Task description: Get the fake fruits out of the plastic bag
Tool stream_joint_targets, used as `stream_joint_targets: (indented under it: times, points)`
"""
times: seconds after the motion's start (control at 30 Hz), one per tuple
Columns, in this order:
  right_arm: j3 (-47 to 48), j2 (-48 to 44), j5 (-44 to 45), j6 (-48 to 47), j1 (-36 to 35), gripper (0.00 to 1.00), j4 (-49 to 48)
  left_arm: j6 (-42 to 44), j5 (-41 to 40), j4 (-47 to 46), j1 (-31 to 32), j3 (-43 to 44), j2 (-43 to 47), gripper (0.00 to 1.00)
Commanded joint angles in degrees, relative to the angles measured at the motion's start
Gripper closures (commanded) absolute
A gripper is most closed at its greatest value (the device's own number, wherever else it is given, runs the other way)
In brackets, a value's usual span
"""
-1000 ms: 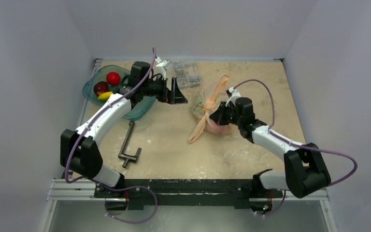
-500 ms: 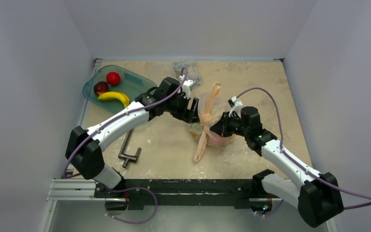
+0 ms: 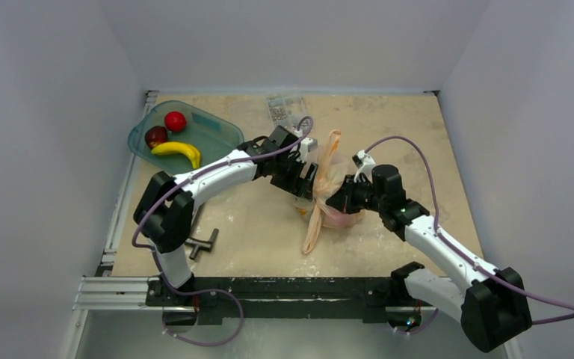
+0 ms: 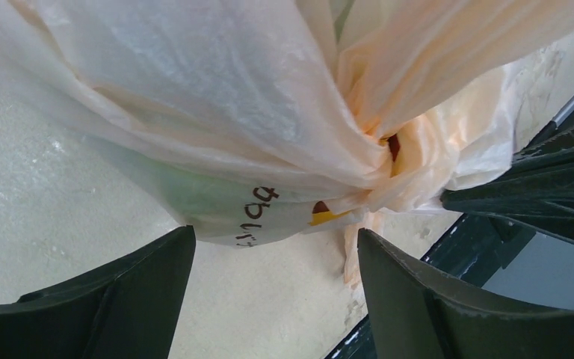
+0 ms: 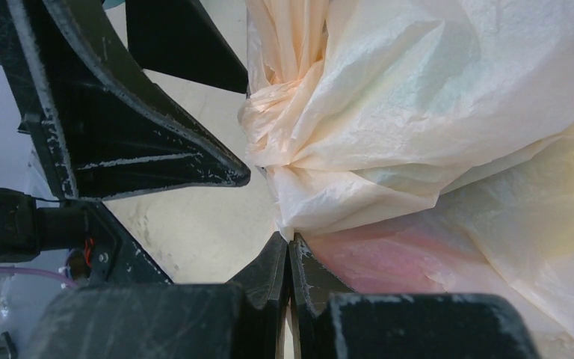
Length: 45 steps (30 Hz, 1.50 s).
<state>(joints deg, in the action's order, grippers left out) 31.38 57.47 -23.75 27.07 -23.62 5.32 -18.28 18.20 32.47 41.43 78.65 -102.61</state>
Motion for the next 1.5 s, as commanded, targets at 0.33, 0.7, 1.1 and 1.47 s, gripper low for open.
stream_joint_targets:
  times: [0.33, 0.7, 1.1, 1.47]
  points:
    - [0.94, -2.26, -2.23, 4.23, -0.37, 1.0, -2.54, 3.99, -1.25, 1.49, 1.13, 6.05, -4.16, 0.49]
    - [6.44, -1.58, 7.16, 0.06, -0.77, 0.96, 8.08, 2.99, -1.11, 0.74, 1.18, 5.23, 0.19, 1.0]
    - [16.2, -0.25, 14.08, 0.7, -4.3, 0.47, 12.56, 0.62, 3.33, -1.44, 1.2, 4.19, 3.09, 1.0]
    - [18.32, 5.64, 29.79, 1.21, -12.16, 0.41, 12.96, 0.42, 4.32, -1.27, 1.2, 4.4, 3.53, 1.0]
